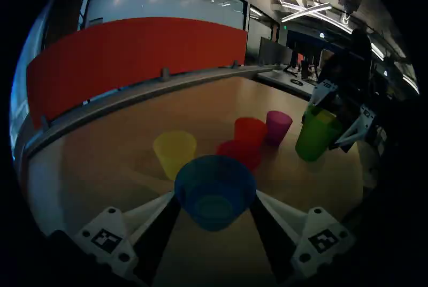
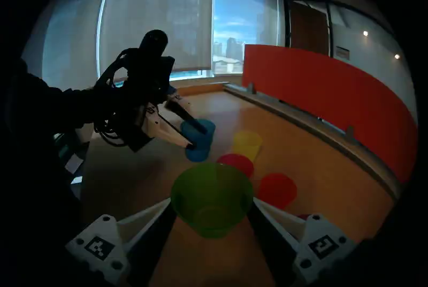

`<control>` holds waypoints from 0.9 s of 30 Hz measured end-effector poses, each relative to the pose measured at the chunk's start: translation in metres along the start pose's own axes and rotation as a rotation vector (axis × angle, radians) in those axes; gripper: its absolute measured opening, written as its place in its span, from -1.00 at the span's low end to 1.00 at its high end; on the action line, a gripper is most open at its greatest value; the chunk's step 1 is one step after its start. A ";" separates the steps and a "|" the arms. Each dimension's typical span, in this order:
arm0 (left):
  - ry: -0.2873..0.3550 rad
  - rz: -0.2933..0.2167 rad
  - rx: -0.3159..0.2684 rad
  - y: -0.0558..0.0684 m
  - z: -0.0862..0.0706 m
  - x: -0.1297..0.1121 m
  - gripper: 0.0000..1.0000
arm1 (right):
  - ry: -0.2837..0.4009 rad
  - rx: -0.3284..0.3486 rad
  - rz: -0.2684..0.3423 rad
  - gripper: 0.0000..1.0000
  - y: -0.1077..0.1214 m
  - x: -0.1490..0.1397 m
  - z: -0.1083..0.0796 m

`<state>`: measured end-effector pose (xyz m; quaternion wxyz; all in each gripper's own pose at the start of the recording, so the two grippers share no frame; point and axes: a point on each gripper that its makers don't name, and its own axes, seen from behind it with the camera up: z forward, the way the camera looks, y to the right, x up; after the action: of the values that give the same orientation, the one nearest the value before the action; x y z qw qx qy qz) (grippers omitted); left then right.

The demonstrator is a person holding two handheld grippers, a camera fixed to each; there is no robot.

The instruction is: Pour water

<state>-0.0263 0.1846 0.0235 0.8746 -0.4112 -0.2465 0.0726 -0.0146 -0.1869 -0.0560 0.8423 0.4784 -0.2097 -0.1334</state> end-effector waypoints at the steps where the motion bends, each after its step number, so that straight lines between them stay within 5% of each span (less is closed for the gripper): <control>1: 0.014 0.002 0.002 0.000 -0.002 0.006 0.69 | 0.004 -0.002 0.000 0.79 0.000 0.002 -0.001; 14: 0.153 0.042 0.024 0.010 -0.041 0.070 0.69 | 0.062 -0.029 0.012 0.80 0.007 0.028 -0.011; 27: 0.219 0.066 0.031 0.017 -0.058 0.102 0.68 | 0.155 -0.055 0.008 0.90 0.015 0.058 -0.017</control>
<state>0.0919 0.1895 0.0172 0.8996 -0.4111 -0.1349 0.0597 0.0449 -0.1913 -0.0373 0.8694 0.4630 -0.1419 -0.0984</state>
